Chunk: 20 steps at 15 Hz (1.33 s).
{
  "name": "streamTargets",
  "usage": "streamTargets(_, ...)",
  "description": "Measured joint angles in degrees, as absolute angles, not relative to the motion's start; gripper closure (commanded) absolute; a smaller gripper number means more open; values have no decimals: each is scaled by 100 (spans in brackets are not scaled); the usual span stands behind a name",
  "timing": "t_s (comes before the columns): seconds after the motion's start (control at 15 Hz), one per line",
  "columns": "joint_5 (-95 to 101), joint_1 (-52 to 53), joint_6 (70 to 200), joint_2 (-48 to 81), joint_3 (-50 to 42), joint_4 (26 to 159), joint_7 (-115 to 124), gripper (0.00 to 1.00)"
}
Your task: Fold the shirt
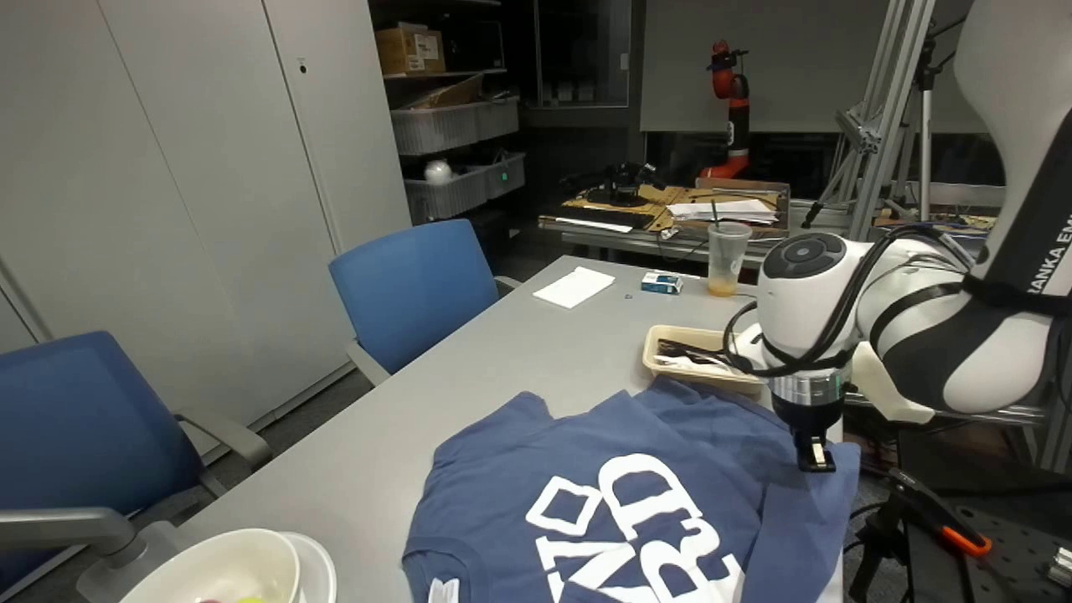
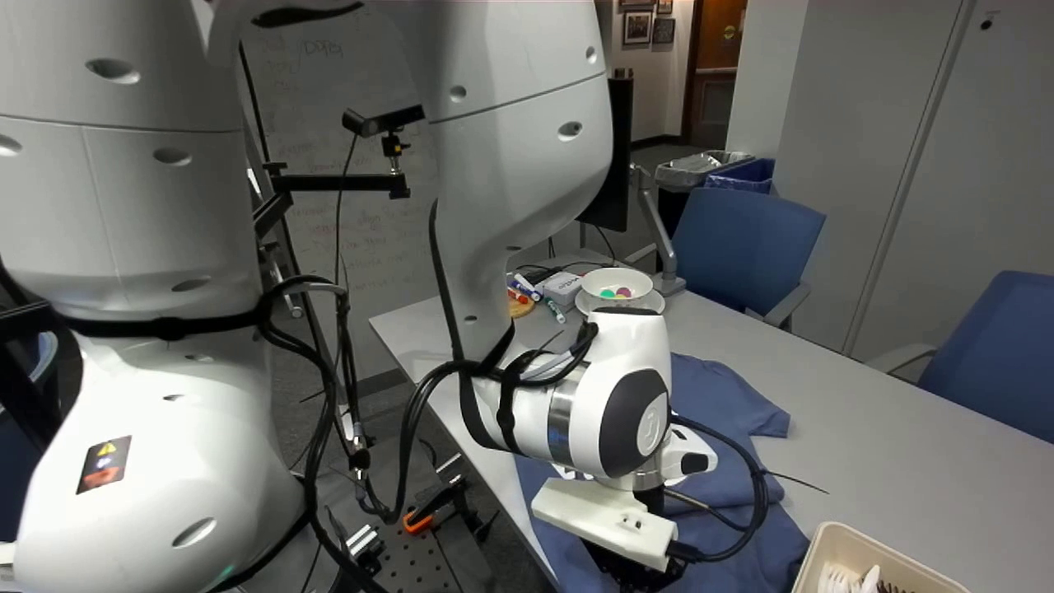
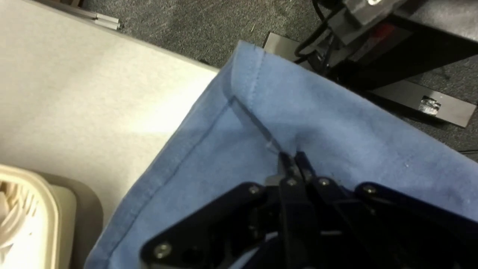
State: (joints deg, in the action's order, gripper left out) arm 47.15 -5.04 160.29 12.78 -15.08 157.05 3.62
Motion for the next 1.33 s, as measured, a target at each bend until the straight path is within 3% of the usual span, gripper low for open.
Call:
streamTargets(0.6,7697,37,17165,151,-1165,15704,3680,100)
streamTargets(1.33,9453,1100,17388,-1249,299,15691,7722,100)
